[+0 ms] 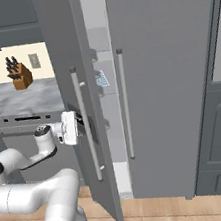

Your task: The ice cube tray has been filled with water. Take the tray and place it in the freezer to make ice. Close the freezer door after placing the tray.

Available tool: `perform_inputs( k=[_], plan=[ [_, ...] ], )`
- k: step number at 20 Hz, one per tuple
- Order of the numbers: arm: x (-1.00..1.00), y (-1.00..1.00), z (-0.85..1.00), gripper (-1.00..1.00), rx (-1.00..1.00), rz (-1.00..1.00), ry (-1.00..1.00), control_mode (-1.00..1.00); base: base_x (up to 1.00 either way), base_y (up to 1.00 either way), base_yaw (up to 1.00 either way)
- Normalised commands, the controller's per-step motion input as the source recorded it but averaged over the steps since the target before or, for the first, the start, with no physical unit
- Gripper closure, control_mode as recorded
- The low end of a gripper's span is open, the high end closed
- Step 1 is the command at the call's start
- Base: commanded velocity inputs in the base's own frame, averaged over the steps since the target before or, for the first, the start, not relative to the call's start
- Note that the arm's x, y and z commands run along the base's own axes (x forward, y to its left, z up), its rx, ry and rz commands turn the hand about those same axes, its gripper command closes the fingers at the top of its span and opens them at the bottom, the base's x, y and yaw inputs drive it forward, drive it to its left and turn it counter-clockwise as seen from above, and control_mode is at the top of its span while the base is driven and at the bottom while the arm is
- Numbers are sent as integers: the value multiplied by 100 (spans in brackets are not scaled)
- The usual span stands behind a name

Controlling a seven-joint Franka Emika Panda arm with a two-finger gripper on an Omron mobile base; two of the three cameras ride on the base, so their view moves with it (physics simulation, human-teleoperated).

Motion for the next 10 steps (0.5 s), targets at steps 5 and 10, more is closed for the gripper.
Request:
perform_inputs(
  k=[5, 10],
  plan=[
    [28, -100, 0, -100, 15, 27, 15, -100, 0, 0, 0],
    [47, -86, 0, -100, 13, 54, 12, -100, 0, 0, 0]
  ],
)
